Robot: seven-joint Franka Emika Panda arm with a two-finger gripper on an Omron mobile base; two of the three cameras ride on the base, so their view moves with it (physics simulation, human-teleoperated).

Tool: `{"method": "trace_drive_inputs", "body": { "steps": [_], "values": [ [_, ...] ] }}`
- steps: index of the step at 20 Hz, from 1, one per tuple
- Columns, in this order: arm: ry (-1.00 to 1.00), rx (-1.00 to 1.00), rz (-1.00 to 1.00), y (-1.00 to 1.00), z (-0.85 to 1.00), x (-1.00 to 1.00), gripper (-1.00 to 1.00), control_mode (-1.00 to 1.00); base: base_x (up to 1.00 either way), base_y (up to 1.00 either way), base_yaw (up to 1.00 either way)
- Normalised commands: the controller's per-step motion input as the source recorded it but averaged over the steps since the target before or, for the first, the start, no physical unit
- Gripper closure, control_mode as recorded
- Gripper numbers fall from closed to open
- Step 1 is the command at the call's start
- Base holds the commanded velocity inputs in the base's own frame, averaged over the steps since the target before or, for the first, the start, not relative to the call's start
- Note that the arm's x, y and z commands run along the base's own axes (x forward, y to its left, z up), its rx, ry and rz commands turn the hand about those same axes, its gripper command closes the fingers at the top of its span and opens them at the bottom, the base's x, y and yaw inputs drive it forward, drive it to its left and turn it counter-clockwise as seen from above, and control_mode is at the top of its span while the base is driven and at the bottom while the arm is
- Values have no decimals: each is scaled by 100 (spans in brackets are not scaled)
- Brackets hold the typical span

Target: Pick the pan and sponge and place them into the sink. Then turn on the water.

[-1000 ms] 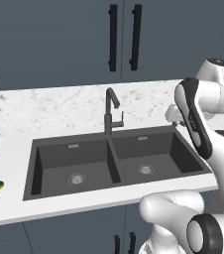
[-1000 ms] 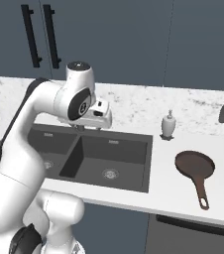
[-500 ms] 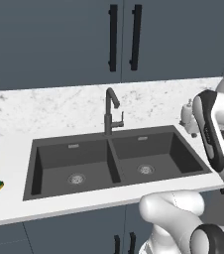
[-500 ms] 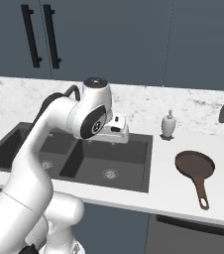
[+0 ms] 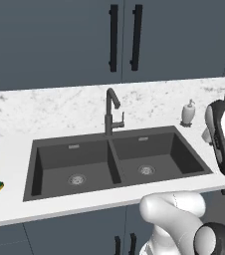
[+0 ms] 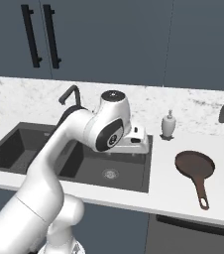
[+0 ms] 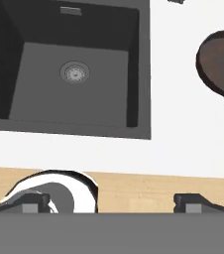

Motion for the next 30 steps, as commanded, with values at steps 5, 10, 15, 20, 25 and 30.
{"method": "trace_drive_inputs", "body": {
  "steps": [5, 10, 15, 20, 25, 30],
  "values": [
    [5, -6, 0, -62, -17, -2, -100, -100, 0, 0, 0],
    [8, -1, 0, -59, -16, 0, -100, -100, 0, 0, 0],
    [5, 0, 0, -63, -24, 0, -100, -100, 0, 0, 0],
    [2, 0, 0, -63, -26, 0, -100, -100, 0, 0, 0],
    [0, 0, 0, -58, -29, 0, -100, -100, 0, 0, 0],
    [0, 0, 0, -48, -26, 7, -100, -100, 0, 0, 0]
  ]
}}
